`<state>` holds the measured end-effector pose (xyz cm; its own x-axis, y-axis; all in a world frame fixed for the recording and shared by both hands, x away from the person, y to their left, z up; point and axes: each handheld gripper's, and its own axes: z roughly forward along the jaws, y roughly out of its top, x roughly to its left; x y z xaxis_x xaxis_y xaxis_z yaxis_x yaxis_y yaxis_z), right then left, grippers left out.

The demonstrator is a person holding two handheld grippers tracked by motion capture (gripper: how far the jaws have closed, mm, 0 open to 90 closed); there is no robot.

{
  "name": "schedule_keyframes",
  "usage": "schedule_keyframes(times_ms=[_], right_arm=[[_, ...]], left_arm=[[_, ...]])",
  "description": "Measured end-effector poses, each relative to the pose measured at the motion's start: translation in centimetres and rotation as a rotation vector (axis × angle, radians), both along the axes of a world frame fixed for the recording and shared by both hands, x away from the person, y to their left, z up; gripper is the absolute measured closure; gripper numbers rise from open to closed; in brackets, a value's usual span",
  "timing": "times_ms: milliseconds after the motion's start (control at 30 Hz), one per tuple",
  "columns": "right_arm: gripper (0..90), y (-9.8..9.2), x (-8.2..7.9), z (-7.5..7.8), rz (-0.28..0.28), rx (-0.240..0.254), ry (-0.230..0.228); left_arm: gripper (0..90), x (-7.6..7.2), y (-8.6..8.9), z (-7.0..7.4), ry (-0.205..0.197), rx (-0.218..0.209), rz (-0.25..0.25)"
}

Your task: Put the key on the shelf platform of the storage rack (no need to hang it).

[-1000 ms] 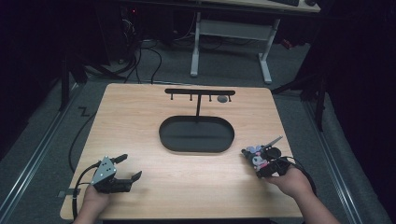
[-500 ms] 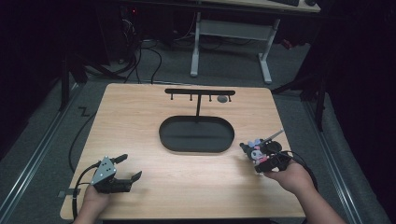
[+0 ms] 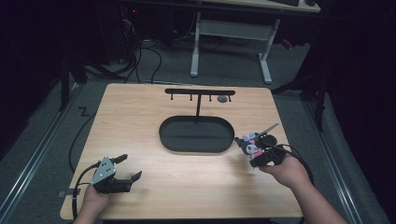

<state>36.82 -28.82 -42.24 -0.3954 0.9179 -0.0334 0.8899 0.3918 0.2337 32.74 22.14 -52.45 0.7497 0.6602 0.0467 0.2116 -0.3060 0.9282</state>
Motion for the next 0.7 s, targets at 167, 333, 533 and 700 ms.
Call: schedule_keyframes(times_ms=[167, 333, 533, 700], right_arm=[[47.1, 1.0, 0.6, 0.8, 0.019, 0.000, -0.010], [47.1, 1.9, 1.4, 1.1, 0.036, 0.004, -0.017], [47.1, 2.9, 2.5, 1.7, 0.049, 0.011, -0.022], [47.1, 3.8, 3.4, 2.1, 0.060, 0.015, -0.023]], left_arm=[[15.4, -0.1, 0.1, 0.0, -0.001, -0.006, 0.002], [15.4, -0.1, 0.3, 0.0, 0.000, -0.009, 0.005], [15.4, -0.1, 0.4, 0.0, 0.003, -0.014, 0.006], [15.4, -0.1, 0.4, 0.0, 0.001, -0.019, 0.002]])
